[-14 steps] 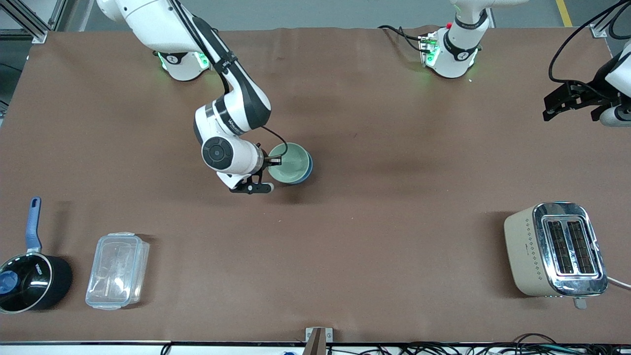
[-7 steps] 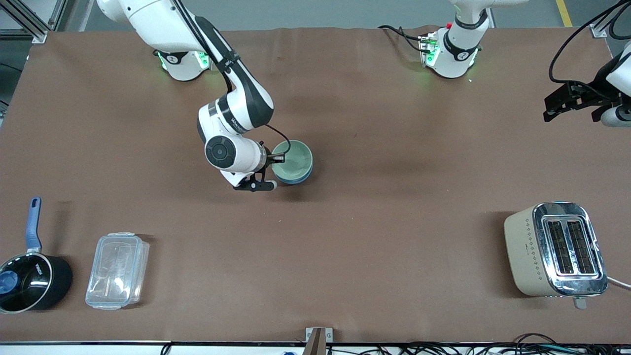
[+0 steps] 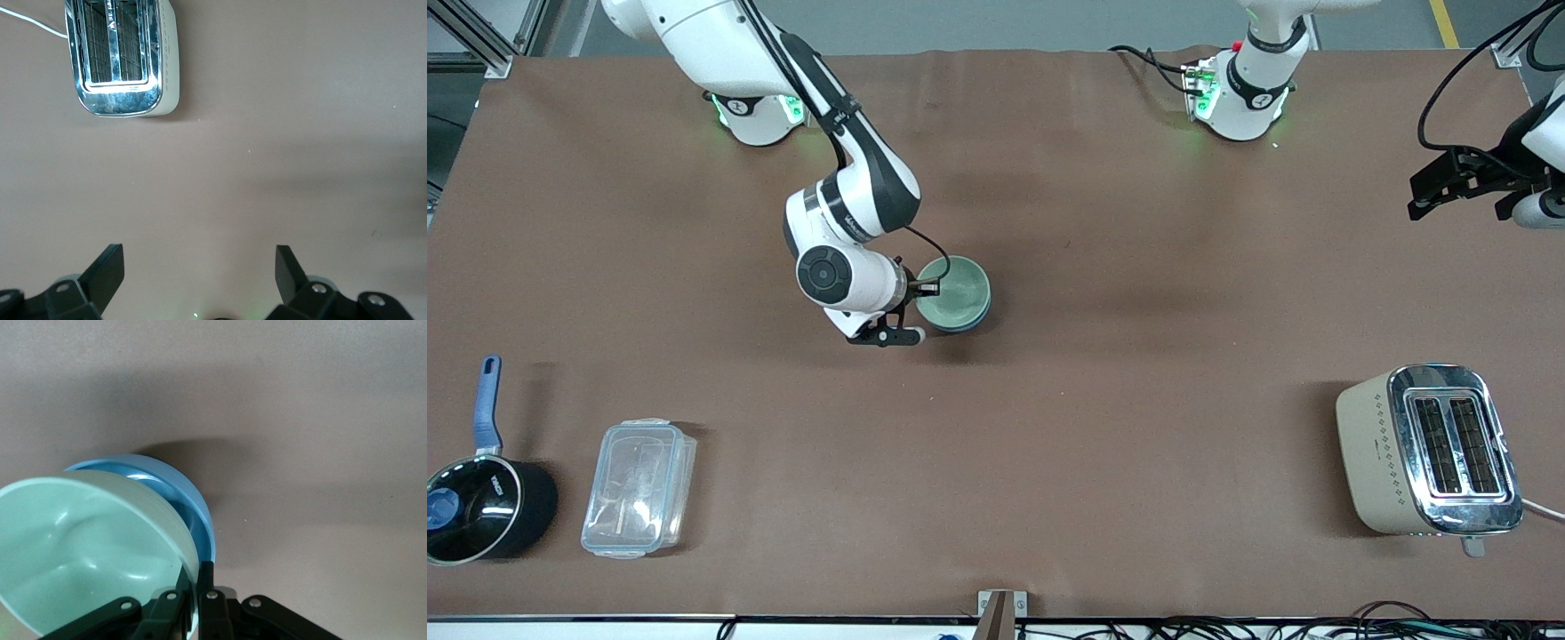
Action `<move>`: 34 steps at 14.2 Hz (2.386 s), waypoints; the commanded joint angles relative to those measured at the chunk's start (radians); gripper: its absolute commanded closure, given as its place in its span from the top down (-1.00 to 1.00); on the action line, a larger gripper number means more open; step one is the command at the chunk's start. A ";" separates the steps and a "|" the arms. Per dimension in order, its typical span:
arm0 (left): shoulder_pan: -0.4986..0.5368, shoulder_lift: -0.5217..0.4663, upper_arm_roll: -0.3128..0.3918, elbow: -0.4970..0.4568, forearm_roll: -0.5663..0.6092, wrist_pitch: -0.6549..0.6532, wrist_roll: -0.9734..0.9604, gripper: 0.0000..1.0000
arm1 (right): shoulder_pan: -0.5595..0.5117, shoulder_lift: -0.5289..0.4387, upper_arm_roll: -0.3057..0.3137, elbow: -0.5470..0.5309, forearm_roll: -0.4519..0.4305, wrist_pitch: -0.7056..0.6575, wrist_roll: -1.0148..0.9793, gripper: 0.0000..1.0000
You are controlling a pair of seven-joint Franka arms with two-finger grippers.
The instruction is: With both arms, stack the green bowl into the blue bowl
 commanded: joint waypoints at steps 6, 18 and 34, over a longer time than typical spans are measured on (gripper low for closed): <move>0.001 -0.003 0.005 0.009 -0.003 0.003 0.021 1.00 | 0.003 0.004 -0.005 -0.028 0.018 0.022 -0.009 0.34; 0.001 -0.005 0.010 0.010 -0.004 -0.001 0.027 1.00 | -0.186 -0.341 -0.041 0.070 -0.259 -0.213 -0.021 1.00; -0.002 0.009 0.002 0.024 -0.009 -0.007 0.024 1.00 | -0.627 -0.516 -0.007 0.429 -0.379 -0.630 -0.317 0.93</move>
